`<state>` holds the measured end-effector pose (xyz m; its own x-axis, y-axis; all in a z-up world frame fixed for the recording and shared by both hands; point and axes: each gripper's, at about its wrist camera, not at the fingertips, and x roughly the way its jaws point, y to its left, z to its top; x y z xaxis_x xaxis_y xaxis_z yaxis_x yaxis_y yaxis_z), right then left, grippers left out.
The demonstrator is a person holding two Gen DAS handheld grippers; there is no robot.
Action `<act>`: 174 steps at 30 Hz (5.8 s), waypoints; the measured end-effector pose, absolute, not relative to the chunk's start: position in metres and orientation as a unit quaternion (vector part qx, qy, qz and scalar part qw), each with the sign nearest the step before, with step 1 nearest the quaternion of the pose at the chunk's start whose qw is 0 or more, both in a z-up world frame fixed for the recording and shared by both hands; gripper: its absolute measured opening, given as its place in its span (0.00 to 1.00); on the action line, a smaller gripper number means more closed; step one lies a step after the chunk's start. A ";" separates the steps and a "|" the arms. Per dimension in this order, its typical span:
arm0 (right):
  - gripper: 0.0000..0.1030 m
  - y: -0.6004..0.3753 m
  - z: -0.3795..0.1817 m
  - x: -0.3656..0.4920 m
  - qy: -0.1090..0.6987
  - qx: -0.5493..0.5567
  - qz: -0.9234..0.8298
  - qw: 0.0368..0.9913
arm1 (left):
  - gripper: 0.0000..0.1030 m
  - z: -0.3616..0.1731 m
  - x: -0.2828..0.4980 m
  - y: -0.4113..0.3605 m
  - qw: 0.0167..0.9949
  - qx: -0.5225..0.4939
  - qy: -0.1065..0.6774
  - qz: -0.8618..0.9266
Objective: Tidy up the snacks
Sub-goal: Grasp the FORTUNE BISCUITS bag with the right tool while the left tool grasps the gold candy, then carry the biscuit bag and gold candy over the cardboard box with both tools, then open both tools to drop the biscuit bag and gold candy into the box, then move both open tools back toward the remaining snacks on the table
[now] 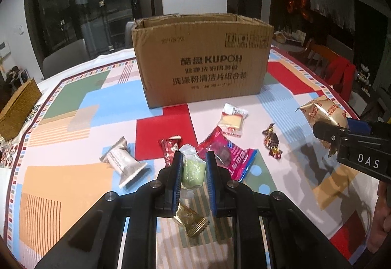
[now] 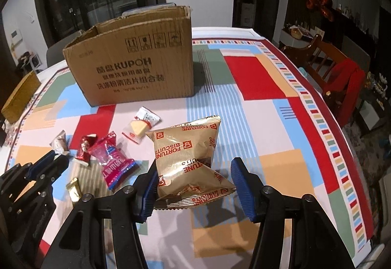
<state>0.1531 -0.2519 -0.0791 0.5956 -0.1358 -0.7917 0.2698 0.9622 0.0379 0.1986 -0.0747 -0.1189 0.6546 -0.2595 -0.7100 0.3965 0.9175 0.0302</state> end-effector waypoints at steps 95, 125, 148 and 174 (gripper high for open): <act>0.56 -0.255 0.020 0.342 0.340 0.048 -0.074 0.936 | 0.19 -0.019 0.405 -0.111 0.937 0.052 0.297 -0.173; 0.77 -0.246 0.028 0.333 0.335 0.032 -0.096 0.937 | 0.66 -0.010 0.391 -0.092 0.945 0.047 0.288 -0.146; 0.77 -0.239 0.058 0.287 0.303 0.034 -0.097 0.948 | 0.66 0.019 0.342 -0.074 0.955 0.042 0.260 -0.138; 0.77 -0.226 0.064 0.243 0.291 0.033 -0.095 0.951 | 0.67 0.025 0.282 -0.051 0.959 0.043 0.246 -0.133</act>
